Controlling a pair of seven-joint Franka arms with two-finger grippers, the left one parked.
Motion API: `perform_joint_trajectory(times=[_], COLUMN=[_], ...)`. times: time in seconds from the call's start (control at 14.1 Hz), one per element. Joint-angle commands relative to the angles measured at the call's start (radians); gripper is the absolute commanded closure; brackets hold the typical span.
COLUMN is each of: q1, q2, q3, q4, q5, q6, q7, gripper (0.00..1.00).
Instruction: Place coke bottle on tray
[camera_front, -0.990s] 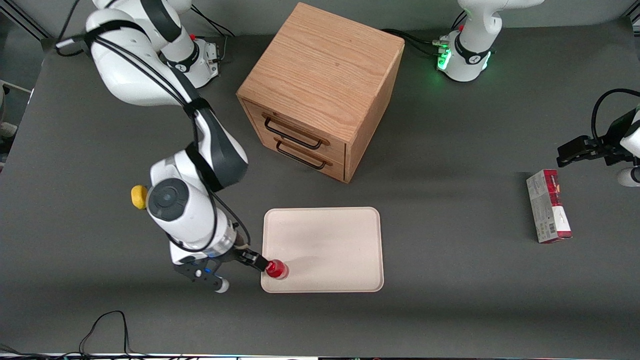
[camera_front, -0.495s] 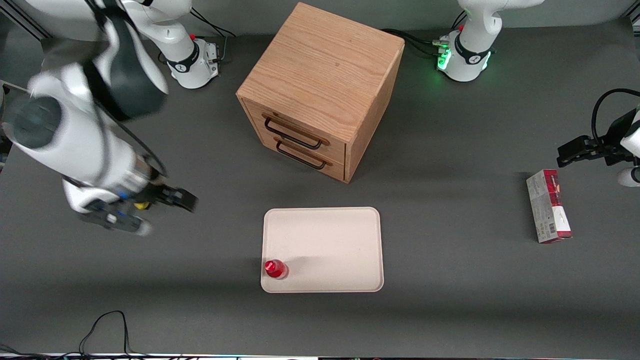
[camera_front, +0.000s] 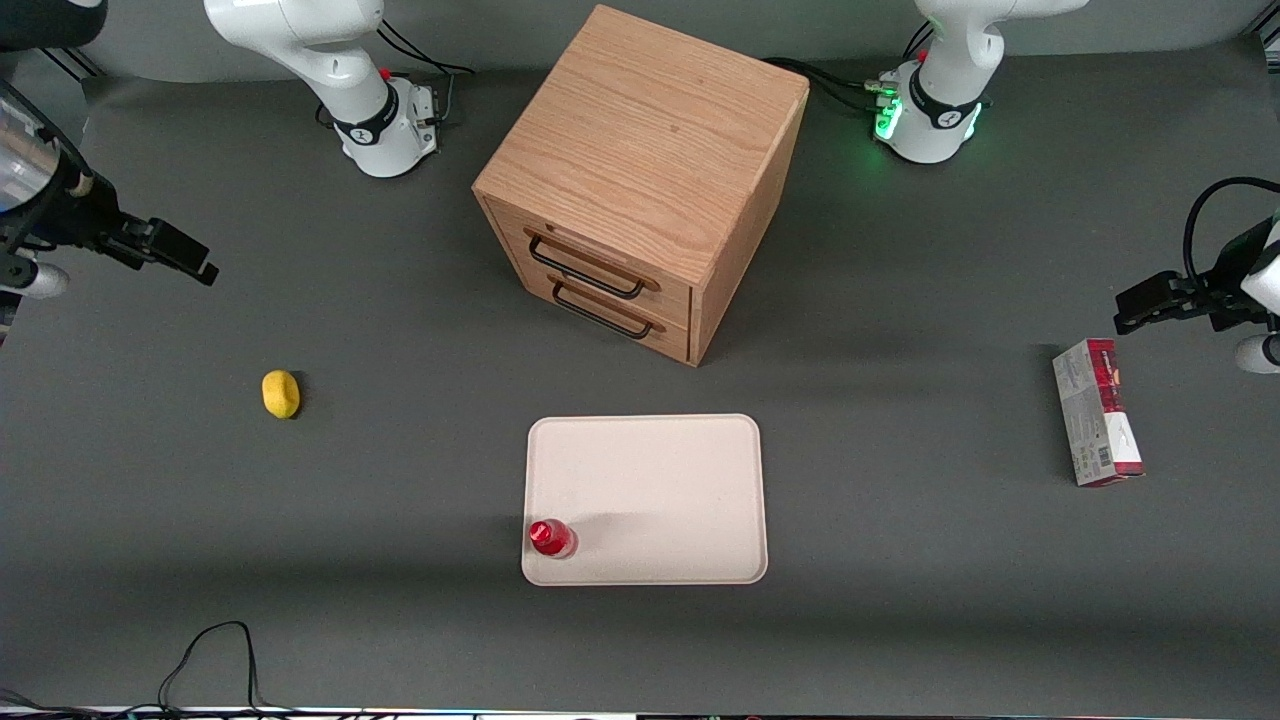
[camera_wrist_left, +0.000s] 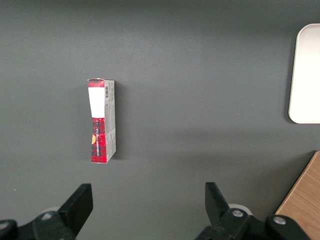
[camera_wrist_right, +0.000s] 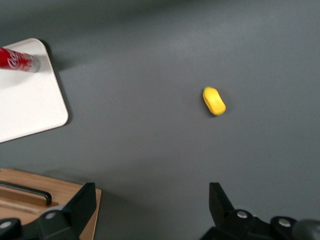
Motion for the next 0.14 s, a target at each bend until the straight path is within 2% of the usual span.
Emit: perform_joint_trajectory(times=[0.0, 0.07], q1=[0.007, 0.007], q2=[0.001, 0.004], q3=[0.003, 0.003], q4=[-0.026, -0.026], q5=[0.018, 0.018], q6=[0.012, 0.015], q7=[-0.014, -0.013], gripper=[0.00, 0.00])
